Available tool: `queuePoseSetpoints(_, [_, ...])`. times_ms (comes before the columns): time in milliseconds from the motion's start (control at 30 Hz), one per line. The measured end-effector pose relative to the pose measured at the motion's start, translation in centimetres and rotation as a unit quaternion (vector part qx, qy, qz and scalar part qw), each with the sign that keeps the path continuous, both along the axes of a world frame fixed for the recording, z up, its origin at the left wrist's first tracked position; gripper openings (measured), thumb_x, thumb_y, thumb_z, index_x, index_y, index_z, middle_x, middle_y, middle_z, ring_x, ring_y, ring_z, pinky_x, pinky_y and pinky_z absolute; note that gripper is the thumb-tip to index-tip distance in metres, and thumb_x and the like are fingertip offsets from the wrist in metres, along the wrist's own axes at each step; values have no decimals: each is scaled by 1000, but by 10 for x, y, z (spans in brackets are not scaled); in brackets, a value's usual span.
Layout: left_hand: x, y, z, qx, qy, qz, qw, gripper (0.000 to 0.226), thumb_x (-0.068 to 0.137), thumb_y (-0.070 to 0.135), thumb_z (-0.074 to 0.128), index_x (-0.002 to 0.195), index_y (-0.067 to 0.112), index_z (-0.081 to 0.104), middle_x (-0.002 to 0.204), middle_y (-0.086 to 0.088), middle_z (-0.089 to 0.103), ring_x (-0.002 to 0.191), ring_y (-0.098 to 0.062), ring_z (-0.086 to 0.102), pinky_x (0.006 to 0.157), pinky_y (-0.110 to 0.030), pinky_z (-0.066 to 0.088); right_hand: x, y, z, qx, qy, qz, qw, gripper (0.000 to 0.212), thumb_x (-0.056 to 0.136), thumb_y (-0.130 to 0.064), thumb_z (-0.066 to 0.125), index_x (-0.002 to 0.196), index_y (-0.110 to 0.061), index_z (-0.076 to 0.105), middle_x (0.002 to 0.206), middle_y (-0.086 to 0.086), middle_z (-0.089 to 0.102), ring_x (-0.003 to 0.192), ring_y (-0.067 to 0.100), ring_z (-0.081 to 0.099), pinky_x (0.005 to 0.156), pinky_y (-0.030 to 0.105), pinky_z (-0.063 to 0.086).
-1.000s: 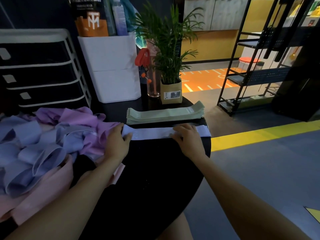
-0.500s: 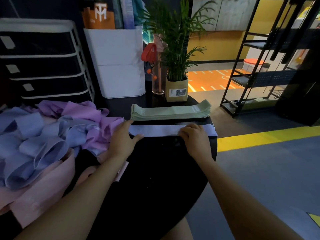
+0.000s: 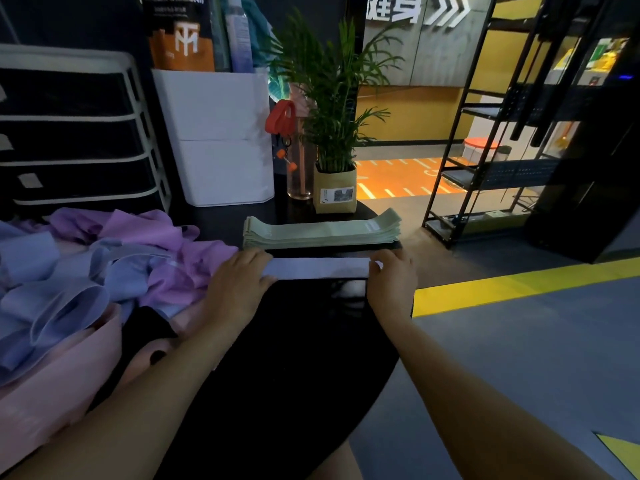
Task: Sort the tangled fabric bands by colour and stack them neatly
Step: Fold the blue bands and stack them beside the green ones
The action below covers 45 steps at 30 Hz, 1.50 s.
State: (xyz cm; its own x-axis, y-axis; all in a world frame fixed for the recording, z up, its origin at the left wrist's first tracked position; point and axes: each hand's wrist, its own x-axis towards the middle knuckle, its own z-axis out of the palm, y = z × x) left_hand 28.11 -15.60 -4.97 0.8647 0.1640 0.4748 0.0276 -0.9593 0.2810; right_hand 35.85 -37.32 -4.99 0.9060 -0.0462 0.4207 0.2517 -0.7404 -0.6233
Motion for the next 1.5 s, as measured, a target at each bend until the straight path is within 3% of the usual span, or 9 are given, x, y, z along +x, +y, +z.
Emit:
queuePoseSetpoints(233, [8,-18,20,36,68,-37,996,38,89,35,58,123,19,57,124,1,58,117,-21,50,96,-32,37,14,-38,5,4,56,-114,992,25,89,-8,49,109,-6,64,113,18,55,108,36,48,78,36,37])
queuePoseSetpoints(467, [36,-66,19,-59,158,-120,978,47,91,33,59,134,16,47,135,-1,49,122,-20,45,98,-33,39,32,-50,-4,36,116,-47,991,18,84,-13,57,81,0,68,85,21,63,80,37,57,60,33,40])
queuePoseSetpoints(600, [42,-68,13,-87,159,-113,977,43,93,29,55,133,16,48,135,-1,49,121,-20,46,98,-34,40,39,-53,-3,32,141,-34,989,24,82,-9,57,60,0,52,55,16,41,61,30,43,49,30,26])
queuePoseSetpoints(767, [42,-67,9,-93,142,-107,980,37,95,23,53,130,15,51,132,-1,52,118,-21,48,96,-35,41,51,-49,1,75,198,-51,976,18,84,-11,57,71,-2,48,65,11,35,66,24,36,46,23,20])
queuePoseSetpoints(1033, [46,-68,8,-101,123,-102,982,35,94,18,54,128,15,53,130,-1,53,117,-19,49,93,-32,41,43,-53,5,153,196,-30,968,41,73,8,49,43,-10,26,53,8,20,53,19,17,54,30,13])
queuePoseSetpoints(1233, [46,-69,6,-102,115,-99,983,32,94,16,52,126,12,55,128,-2,54,116,-21,50,93,-30,40,42,-59,5,104,185,-24,977,31,77,5,50,51,-8,40,60,14,32,54,22,26,55,30,16])
queuePoseSetpoints(1300, [44,-69,7,-105,119,-100,982,32,95,17,52,126,12,54,129,-1,53,116,-20,50,93,-30,40,38,-59,8,81,169,-26,982,6,82,-2,54,83,-6,59,85,18,52,75,30,49,61,29,29])
queuePoseSetpoints(1367, [41,-66,7,-108,121,-100,982,32,94,18,53,126,14,54,129,-1,52,116,-19,50,92,-30,40,32,-55,9,45,129,-20,990,25,85,-5,54,110,-5,57,111,14,52,104,31,48,75,30,33])
queuePoseSetpoints(1500, [28,-55,10,-83,116,-80,987,34,94,20,53,127,16,53,130,2,50,117,-17,48,91,-29,39,16,-30,16,-6,71,49,996,31,86,-12,59,117,-10,56,117,14,51,111,31,42,88,36,36])
